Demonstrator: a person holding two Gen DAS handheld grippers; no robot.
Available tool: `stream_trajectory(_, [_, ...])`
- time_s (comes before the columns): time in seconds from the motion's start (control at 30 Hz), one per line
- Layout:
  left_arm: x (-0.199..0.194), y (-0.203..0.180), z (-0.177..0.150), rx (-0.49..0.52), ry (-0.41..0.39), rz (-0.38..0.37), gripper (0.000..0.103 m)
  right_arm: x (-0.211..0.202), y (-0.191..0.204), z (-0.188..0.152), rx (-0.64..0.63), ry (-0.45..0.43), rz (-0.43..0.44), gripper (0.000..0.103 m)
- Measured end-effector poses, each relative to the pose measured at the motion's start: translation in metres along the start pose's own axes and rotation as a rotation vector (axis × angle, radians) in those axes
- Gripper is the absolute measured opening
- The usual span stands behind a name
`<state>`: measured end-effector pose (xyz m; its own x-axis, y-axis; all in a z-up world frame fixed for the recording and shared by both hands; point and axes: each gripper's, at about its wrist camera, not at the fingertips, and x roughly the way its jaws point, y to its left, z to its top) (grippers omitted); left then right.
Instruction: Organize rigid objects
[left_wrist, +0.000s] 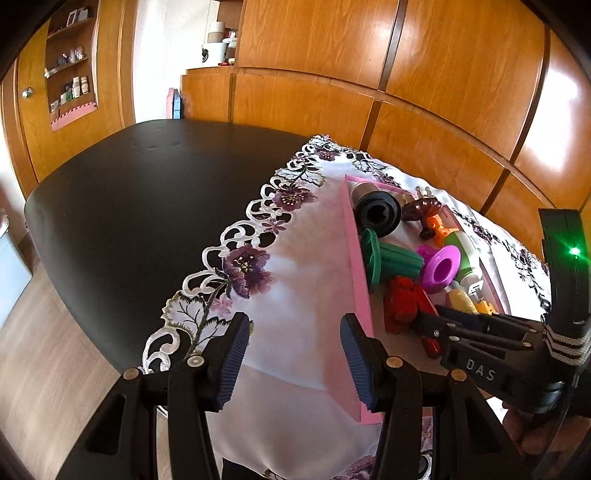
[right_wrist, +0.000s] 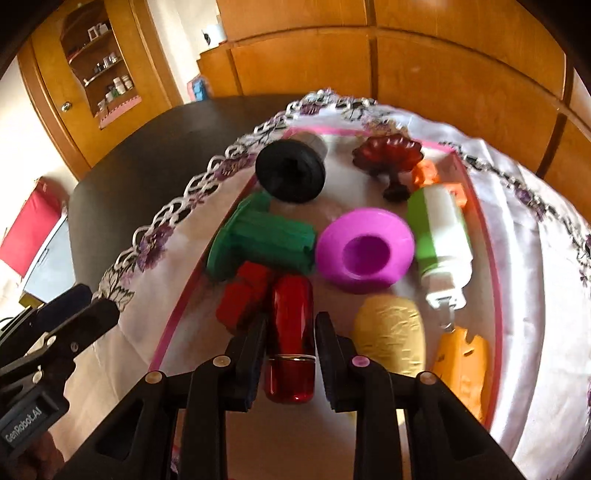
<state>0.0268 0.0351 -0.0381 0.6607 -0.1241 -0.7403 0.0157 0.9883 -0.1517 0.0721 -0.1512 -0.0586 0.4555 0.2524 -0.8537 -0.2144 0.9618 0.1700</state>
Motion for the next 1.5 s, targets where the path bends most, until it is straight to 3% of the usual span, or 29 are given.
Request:
stream_trajectory(0.27, [-0.002,-0.002,-0.001,0.007,-0.007,-0.001,0.052,-0.031,-0.008,-0.006,0.015,-0.051,0.016,0.027])
stream_trajectory(0.43, [-0.004,-0.004,-0.001,0.007,-0.011,-0.005,0.052,-0.052,-0.018,-0.018,0.016,-0.084,-0.033,0.028])
stream_trajectory(0.63, [-0.008,-0.01,-0.002,0.027,-0.022,-0.014,0.052,-0.049,-0.019,-0.028,-0.003,-0.089,-0.073,0.034])
stream_trajectory(0.97, [-0.013,-0.016,-0.001,0.048,-0.031,-0.007,0.056,-0.035,0.0,-0.013,-0.106,-0.134,-0.148,0.039])
stream_trajectory(1.07, [-0.015,-0.014,0.0,0.045,-0.042,-0.002,0.057,-0.041,-0.008,-0.015,-0.05,-0.124,-0.094,0.039])
stream_trajectory(1.3, [-0.012,-0.017,-0.002,0.048,-0.03,-0.018,0.057,-0.041,-0.024,-0.033,-0.037,-0.091,-0.154,0.04])
stream_trajectory(1.5, [-0.013,-0.019,-0.002,0.059,-0.034,-0.015,0.057,-0.03,-0.023,-0.026,-0.023,-0.096,-0.149,0.037])
